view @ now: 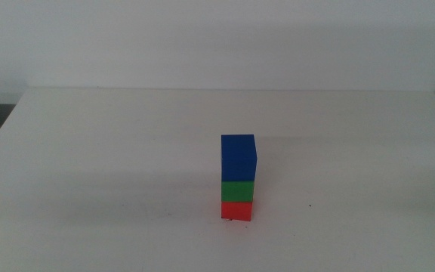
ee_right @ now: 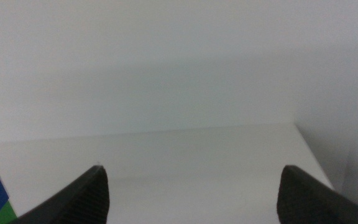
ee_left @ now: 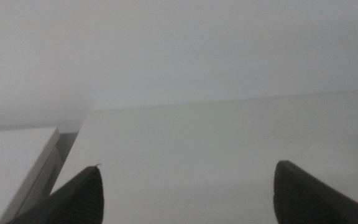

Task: Stack red cubes first, then green, then blue cubes in a specific spot.

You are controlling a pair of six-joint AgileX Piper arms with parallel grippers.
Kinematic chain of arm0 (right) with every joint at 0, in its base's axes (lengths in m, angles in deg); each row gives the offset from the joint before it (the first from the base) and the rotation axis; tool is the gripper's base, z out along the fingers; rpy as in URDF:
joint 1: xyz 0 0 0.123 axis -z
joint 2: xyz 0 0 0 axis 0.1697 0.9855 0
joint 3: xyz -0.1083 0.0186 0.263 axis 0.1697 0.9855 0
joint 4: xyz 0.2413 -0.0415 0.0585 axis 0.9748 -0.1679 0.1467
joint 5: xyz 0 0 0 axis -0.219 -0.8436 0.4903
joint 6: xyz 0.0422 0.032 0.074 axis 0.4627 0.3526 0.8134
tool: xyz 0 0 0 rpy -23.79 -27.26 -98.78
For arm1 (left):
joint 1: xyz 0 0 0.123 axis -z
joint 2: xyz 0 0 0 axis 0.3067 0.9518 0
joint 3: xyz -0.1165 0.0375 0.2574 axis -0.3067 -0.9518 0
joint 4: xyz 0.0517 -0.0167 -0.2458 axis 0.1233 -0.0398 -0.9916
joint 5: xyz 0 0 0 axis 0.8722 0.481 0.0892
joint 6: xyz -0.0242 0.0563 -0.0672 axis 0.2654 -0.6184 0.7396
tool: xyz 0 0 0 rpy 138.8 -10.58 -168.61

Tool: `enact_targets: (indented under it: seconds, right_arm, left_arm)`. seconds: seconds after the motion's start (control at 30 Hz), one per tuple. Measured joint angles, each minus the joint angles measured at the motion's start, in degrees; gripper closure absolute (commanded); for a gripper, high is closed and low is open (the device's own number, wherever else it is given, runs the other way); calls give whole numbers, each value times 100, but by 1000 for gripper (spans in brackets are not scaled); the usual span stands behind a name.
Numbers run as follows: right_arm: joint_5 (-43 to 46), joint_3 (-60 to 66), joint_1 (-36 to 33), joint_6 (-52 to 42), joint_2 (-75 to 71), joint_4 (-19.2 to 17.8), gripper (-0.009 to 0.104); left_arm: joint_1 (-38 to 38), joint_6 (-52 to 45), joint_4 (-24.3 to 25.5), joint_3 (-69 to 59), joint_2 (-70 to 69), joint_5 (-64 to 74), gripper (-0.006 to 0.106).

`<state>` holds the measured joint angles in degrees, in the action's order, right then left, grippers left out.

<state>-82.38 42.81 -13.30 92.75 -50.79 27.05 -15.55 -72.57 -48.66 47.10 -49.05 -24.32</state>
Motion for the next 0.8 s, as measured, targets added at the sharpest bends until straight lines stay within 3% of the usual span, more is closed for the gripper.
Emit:
enact_targets:
  seconds: [0.33, 0.8]
  right_arm:
    - [774, 1038, 72, 0, -828, 154, 8]
    - [836, 1992, 85, 0, -856, 187, 8]
  left_arm:
    - [0, -12, 13, -670, -613, -210, 7]
    - [0, -12, -71, -1600, -758, -814, 7]
